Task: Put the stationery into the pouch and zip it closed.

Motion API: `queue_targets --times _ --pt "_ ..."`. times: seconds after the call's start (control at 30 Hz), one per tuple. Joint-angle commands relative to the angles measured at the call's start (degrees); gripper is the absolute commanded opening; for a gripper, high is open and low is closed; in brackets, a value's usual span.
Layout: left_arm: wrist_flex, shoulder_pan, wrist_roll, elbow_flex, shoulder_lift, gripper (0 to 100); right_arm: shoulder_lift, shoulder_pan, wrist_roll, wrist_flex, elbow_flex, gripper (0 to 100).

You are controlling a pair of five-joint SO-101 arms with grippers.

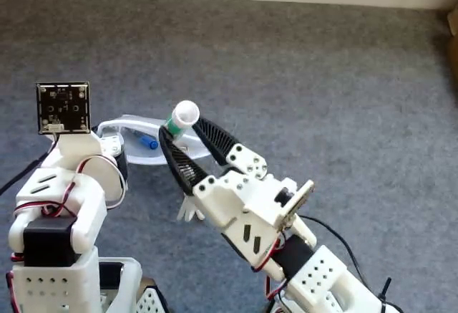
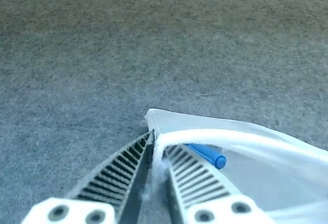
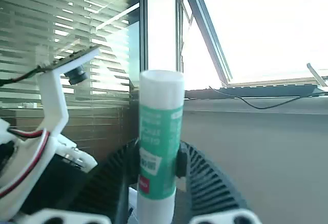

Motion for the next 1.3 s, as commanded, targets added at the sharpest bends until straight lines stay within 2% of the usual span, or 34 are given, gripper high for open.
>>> queue_targets --times 0.0,0.3,0.5,0.67,0.77,0.83,1.03,1.13,1.27 --pt "-1.05 0.84 -0.44 -0.92 0.13 1 -2.24 -2.95 -0.18 4.44 -0.92 0.5" --pt "-0.88 0.84 -0.44 -0.92 0.13 1 -1.71 -4.00 -0.09 4.79 -0.57 0.5" --pt "-0.79 0.84 -0.44 -0.92 0.13 1 8.75 -1.54 -0.09 4.26 -1.19 0.5" --pt "-0.79 0.84 -0.44 -0.92 0.13 1 18.86 2.42 -0.09 -7.16 -2.42 0.5" --pt "-0.79 0.84 -0.44 -0.92 0.13 1 22.64 2.51 -0.09 -7.69 -2.77 0.5" --pt "-0.79 0.84 -0.44 -0.92 0.13 1 24.75 2.07 2.81 -7.69 -2.86 0.5" --pt "-0.79 0.75 -0.44 -0.84 0.13 1 25.45 -3.74 17.58 -7.69 -2.42 0.7" --pt "-1.23 -0.22 -0.44 0.13 0.04 1 23.96 -5.05 18.20 -7.60 -1.63 2.1" --pt "-1.14 -1.45 -0.44 0.31 0.04 1 22.81 -4.97 18.02 -7.60 0.48 14.0"
